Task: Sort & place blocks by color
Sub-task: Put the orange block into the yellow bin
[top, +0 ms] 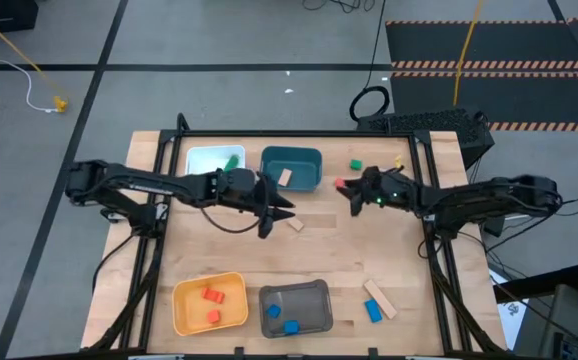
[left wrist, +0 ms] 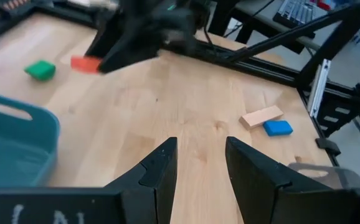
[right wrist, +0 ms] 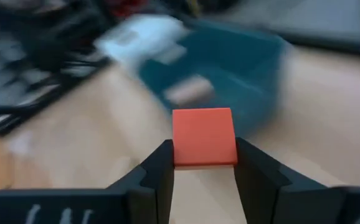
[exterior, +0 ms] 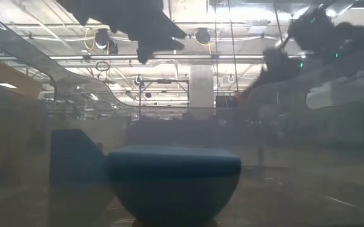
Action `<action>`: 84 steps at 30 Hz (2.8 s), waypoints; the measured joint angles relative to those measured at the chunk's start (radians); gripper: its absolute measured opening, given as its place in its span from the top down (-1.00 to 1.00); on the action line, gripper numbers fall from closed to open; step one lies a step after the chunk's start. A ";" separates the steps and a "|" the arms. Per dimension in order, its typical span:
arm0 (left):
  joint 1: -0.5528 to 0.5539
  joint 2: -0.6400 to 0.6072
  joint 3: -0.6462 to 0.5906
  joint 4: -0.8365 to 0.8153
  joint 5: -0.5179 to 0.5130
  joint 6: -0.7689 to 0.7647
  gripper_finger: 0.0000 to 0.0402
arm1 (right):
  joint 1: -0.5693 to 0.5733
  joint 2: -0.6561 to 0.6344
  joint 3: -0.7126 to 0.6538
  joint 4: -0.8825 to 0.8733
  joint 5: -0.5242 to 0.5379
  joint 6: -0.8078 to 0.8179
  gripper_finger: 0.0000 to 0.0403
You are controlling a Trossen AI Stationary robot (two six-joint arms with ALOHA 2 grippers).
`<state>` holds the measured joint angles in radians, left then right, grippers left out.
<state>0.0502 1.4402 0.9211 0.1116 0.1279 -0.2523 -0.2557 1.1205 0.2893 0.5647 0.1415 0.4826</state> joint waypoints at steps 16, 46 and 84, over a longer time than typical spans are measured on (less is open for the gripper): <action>0.002 0.169 0.000 0.281 -0.115 -0.405 0.32 | 0.325 0.003 0.052 0.118 0.200 -0.572 0.41; 0.009 0.205 -0.001 0.414 -0.002 -0.459 -0.07 | 0.435 0.172 0.204 0.127 0.334 -0.868 0.41; 0.011 0.204 0.000 0.414 -0.059 -0.495 0.28 | 0.432 0.308 0.337 0.146 0.326 -0.979 0.41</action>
<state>0.0612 1.6444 0.9211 0.5251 0.0685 -0.7469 0.1768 1.4287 0.6260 0.7110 0.4679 -0.4964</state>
